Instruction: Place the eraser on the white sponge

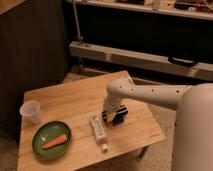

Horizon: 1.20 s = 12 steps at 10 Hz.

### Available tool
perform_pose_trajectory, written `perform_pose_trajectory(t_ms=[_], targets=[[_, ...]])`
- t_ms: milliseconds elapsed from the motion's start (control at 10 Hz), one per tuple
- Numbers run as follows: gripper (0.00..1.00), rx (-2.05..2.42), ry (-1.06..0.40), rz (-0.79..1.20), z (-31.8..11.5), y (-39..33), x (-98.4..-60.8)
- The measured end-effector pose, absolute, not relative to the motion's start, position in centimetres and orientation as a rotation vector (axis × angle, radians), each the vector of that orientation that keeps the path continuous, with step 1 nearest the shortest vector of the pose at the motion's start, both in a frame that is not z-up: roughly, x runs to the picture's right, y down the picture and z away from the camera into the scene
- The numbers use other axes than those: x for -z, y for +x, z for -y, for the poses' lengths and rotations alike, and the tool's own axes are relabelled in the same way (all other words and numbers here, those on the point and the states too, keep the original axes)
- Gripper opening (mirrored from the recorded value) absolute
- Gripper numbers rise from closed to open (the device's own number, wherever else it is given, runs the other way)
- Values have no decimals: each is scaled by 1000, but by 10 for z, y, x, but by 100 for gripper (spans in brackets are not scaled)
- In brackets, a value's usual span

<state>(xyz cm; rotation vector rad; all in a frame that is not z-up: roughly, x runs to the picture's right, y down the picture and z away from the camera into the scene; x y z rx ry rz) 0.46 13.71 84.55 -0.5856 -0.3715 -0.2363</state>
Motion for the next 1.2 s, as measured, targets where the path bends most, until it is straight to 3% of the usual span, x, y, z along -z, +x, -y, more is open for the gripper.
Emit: perform_pose_trajectory(t_ms=[200,700,1200], targets=[[79,219,-565,423,-130,3,-837],[80,201,-557,456,-91,3,-802],[80,190,-592,386,-96,13,-806]])
